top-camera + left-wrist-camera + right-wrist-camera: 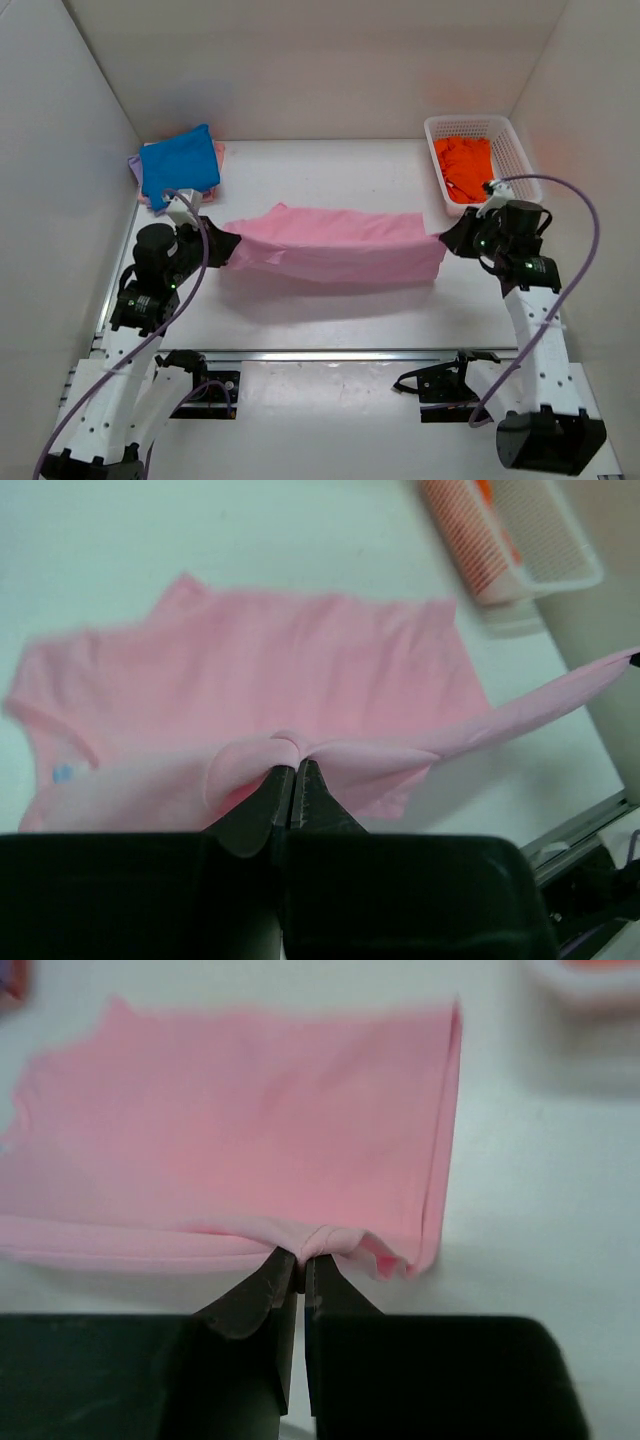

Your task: Fold and stack the t-shirts

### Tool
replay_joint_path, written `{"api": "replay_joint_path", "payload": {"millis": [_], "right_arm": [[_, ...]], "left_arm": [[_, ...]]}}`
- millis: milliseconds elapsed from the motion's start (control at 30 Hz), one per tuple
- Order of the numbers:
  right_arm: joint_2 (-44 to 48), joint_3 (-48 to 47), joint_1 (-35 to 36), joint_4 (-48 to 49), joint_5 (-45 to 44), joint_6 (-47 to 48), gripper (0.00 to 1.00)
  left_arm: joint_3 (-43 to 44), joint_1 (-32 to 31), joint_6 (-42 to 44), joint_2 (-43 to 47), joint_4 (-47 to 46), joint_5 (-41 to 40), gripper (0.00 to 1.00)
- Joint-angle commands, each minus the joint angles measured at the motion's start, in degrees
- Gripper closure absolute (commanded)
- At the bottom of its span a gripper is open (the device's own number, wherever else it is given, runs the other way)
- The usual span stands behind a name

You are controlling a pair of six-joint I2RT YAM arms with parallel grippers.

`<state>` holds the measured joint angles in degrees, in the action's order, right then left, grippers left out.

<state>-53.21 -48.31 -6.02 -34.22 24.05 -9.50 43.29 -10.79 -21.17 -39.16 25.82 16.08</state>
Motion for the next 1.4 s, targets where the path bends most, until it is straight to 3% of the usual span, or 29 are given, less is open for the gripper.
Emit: {"api": "replay_joint_path", "payload": {"millis": [0, 133, 267, 400, 533, 633, 800, 933, 1000, 1067, 1167, 1367], "right_arm": [[5.2, -9.9, 0.8, 2.5, -0.2, -0.9, 1.00], [3.6, -18.0, 0.6, 0.9, 0.2, -1.3, 1.00], [0.0, -14.5, 1.6, 6.2, 2.2, -3.0, 1.00], [-10.4, -12.4, 4.1, 10.6, 2.1, -1.8, 1.00], [-22.9, -16.9, 4.4, 15.0, 3.0, -1.5, 1.00], [-31.8, -29.6, 4.1, 13.3, 2.8, -0.7, 1.00], [-39.4, -53.6, 4.7, 4.9, -0.1, 2.4, 1.00], [-43.5, -67.6, -0.4, 1.3, 5.1, -0.2, 1.00], [-43.4, -69.5, -1.4, -0.7, 5.7, 0.4, 1.00], [-40.0, -64.5, -1.6, 0.5, 5.4, 0.4, 1.00], [-33.9, -52.6, -2.3, 5.6, 6.4, -0.9, 1.00], [-26.5, -28.4, -3.6, 9.7, 6.6, -0.9, 1.00]], "left_arm": [[8.6, -1.5, 0.1, -0.2, 2.0, -2.2, 1.00], [15.2, -1.3, -1.0, -2.0, 0.6, -0.3, 1.00], [11.0, 0.8, -2.8, -5.0, -5.9, 2.7, 1.00], [6.1, 2.9, -3.5, -13.9, -12.4, 3.7, 1.00], [9.4, 4.2, -2.1, -27.2, -17.9, 3.3, 1.00], [24.5, 5.2, -0.5, -38.1, -15.7, 4.5, 1.00], [47.5, 6.1, 1.5, -46.4, -10.2, 3.2, 1.00], [52.4, 8.8, -1.0, -46.4, -14.7, 4.6, 1.00], [54.2, 9.2, -0.6, -45.7, -13.1, 5.7, 1.00], [52.4, 8.3, 0.7, -41.3, -13.3, 3.9, 1.00], [41.1, 8.2, 0.1, -32.8, -17.9, 4.4, 1.00], [11.0, 3.6, -3.0, -17.4, -21.7, 4.8, 1.00]]}}
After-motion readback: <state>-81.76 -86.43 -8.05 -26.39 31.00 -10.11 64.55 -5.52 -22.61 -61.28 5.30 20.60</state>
